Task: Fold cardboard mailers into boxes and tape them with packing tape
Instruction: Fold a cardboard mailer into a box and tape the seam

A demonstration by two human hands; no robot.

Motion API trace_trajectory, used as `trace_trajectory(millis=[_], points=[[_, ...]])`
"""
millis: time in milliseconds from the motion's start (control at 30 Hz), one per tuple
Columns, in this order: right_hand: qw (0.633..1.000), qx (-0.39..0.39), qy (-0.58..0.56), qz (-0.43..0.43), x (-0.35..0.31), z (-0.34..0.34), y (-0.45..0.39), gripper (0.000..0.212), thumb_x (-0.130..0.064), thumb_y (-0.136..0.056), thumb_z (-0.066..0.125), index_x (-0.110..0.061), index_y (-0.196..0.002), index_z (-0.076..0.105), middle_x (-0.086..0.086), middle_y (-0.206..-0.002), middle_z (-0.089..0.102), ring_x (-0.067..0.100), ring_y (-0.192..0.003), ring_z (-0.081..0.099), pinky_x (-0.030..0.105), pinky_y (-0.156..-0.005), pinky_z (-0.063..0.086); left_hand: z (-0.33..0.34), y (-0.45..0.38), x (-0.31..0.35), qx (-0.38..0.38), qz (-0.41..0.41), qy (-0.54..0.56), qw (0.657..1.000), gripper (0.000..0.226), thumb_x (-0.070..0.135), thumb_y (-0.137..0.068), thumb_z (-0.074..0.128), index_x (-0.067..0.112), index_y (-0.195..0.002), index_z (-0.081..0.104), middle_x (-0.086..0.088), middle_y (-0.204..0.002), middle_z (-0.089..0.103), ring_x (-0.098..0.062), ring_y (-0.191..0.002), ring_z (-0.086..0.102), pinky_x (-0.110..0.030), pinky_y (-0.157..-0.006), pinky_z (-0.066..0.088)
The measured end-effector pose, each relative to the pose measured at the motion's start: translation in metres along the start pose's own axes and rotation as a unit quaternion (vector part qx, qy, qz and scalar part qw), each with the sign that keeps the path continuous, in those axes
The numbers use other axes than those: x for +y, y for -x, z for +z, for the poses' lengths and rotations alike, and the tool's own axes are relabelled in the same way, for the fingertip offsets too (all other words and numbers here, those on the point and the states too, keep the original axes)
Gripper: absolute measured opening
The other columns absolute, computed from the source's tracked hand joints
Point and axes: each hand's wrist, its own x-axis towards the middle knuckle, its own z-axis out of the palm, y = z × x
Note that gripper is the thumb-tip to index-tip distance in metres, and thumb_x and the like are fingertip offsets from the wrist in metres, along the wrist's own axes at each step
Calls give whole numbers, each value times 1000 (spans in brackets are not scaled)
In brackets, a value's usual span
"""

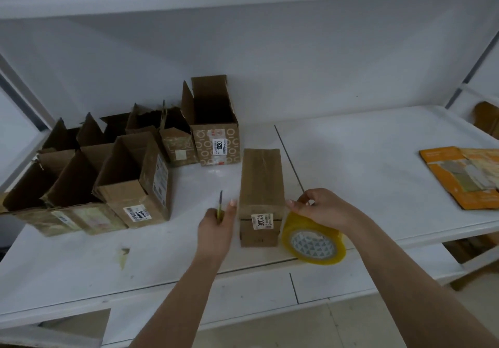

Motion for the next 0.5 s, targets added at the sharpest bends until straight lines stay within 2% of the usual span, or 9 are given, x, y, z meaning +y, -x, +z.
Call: trace_trajectory(millis=[67, 133, 233, 333, 367, 433, 500], points=[[1000, -2, 5, -10, -3, 4, -1, 61, -85, -66, 49, -33, -97, 57, -15, -86, 53, 4, -75, 56, 21, -56, 44, -17, -12, 23, 30, 74, 24, 997, 52, 62, -91, 40, 11, -84, 50, -5, -68, 52, -21, -63, 49, -36, -62, 42], [1000, -7, 2, -7, -6, 7, -1, 58, -83, -71, 50, -33, -98, 59, -12, -90, 56, 6, -76, 59, 21, -57, 45, -31, -16, 52, 16, 161, 43, 986, 44, 48, -99, 36, 9, -88, 52, 0, -64, 51, -12, -55, 48, -28, -55, 42], [1000, -14, -5, 2, -9, 9, -1, 55, -79, -75, 52, -31, -102, 60, -11, -90, 58, 6, -75, 60, 20, -57, 44, -30, -14, 90, -118, 234, 1, 965, 42, 43, -101, 36, 14, -82, 59, 7, -59, 56, -4, -51, 52, -15, -50, 42], [1000, -22, -19, -3, -10, 8, 0, 53, -75, -78, 54, -29, -105, 61, -8, -96, 61, 9, -81, 62, 24, -67, 50, -11, -11, 105, -238, 236, -69, 939, 40, 40, -101, 39, 16, -78, 61, 4, -61, 64, -9, -53, 60, -16, -52, 45], [999, -26, -23, -4, -10, 8, 1, 54, -73, -78, 55, -28, -107, 61, -5, -100, 63, 12, -86, 63, 28, -74, 52, -5, -11, 104, -250, 240, -105, 932, 39, 37, -102, 40, 16, -76, 61, 4, -61, 64, -10, -53, 60, -19, -54, 47], [998, -38, -57, -1, -10, 6, 2, 52, -70, -79, 59, -27, -108, 63, -2, -107, 64, 19, -94, 65, 37, -88, 53, 0, -15, 99, -217, 266, -185, 921, 41, 37, -103, 39, 19, -73, 60, 6, -57, 63, -6, -51, 57, -29, -62, 50], [990, -61, -124, -7, -6, 2, 4, 34, -57, -82, 66, -30, -103, 66, -1, -108, 66, 22, -97, 65, 42, -94, 51, 1, -20, 93, -176, 296, -237, 909, 42, 38, -103, 37, 25, -69, 57, 9, -54, 60, 0, -48, 54, -32, -65, 50]])
